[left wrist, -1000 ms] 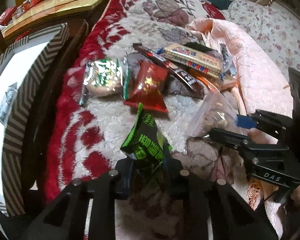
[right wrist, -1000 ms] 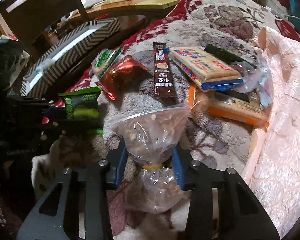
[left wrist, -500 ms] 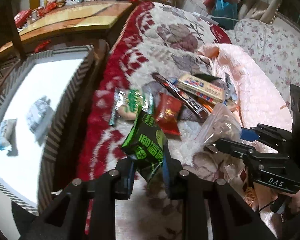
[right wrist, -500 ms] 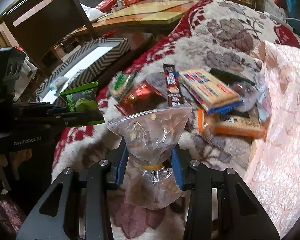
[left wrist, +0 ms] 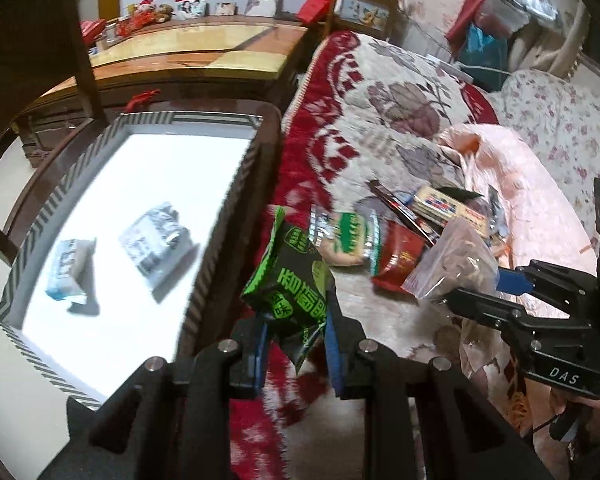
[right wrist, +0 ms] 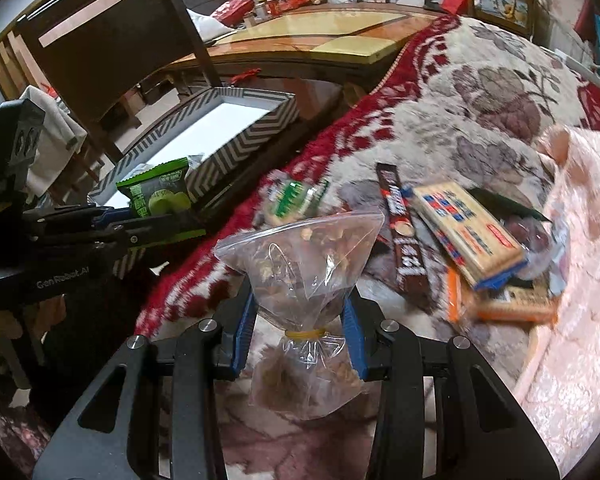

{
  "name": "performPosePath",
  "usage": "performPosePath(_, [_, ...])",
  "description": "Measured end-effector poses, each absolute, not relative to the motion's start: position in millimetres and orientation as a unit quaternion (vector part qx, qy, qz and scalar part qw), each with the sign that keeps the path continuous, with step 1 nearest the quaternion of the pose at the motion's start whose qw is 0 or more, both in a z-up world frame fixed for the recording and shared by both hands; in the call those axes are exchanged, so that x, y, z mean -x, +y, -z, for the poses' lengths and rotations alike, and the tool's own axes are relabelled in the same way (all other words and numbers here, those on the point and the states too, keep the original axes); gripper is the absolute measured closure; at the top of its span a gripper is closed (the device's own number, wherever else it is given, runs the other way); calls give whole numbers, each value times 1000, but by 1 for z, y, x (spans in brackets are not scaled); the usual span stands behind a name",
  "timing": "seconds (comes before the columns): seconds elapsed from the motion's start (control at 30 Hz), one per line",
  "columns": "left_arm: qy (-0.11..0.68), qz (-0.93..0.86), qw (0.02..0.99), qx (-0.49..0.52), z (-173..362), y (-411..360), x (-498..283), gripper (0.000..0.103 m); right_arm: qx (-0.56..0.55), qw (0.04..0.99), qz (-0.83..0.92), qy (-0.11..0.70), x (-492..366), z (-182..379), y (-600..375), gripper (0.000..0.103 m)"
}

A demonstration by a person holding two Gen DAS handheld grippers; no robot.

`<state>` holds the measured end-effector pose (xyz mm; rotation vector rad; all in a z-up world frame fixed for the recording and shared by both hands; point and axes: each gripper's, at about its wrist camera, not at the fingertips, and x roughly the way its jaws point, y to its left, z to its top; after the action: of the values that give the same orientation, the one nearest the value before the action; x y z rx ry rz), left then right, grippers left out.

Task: Organize snacks
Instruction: 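Carry the green packet and nut bag over the white tray and release both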

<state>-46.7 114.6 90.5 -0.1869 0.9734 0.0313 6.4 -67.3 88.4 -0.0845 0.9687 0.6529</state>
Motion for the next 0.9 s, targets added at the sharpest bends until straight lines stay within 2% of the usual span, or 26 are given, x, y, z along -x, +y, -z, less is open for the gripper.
performPosePath(0.9, [456, -87, 876, 127, -86, 182, 58, 77, 72, 807, -364, 458, -16, -98, 15, 65])
